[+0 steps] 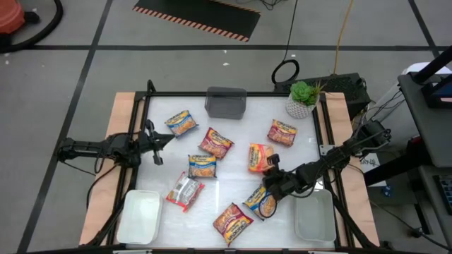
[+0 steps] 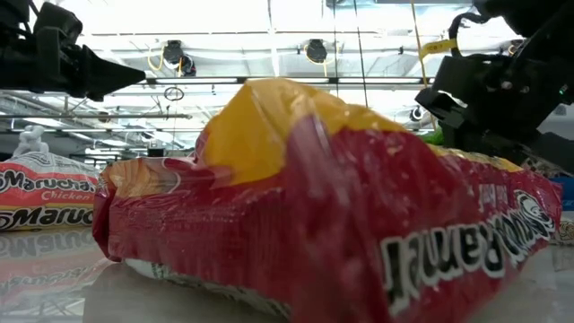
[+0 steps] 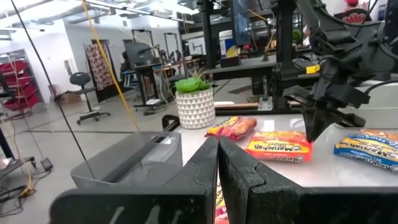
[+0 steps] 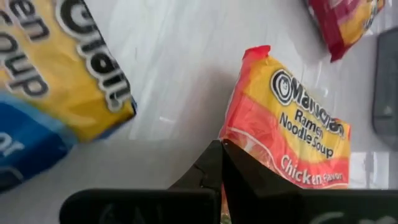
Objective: Sort Maruchan noodles
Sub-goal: Put the right orange noodle pack into the black bin
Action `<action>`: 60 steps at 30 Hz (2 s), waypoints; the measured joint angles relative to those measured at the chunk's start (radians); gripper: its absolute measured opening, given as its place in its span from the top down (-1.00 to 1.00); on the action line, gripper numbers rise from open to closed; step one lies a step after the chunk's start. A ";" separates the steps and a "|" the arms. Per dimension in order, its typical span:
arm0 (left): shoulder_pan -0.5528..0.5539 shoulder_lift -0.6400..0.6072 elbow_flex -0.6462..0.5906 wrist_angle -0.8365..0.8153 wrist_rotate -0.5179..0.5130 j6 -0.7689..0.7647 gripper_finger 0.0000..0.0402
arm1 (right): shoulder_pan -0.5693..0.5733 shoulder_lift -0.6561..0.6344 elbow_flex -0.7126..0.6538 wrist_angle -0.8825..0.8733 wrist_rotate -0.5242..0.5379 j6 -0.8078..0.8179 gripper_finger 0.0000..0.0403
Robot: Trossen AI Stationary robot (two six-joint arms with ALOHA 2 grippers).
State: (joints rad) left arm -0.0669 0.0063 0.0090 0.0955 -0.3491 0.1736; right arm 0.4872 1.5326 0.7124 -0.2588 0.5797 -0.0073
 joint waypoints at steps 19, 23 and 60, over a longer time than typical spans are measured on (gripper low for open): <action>-0.031 0.387 0.155 -0.023 0.082 -0.104 0.90 | -0.058 0.000 0.000 0.123 0.126 -0.137 1.00; -0.042 0.583 0.234 -0.023 0.013 -0.126 0.90 | -0.073 0.000 0.000 0.132 0.126 -0.157 1.00; -0.032 1.360 0.703 0.052 0.025 0.114 0.87 | -0.023 0.000 0.000 0.180 0.126 -0.072 1.00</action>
State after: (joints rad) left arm -0.0992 1.3661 0.7115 0.1475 -0.3243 0.2875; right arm 0.4640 1.5322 0.7124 -0.0788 0.7052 -0.0792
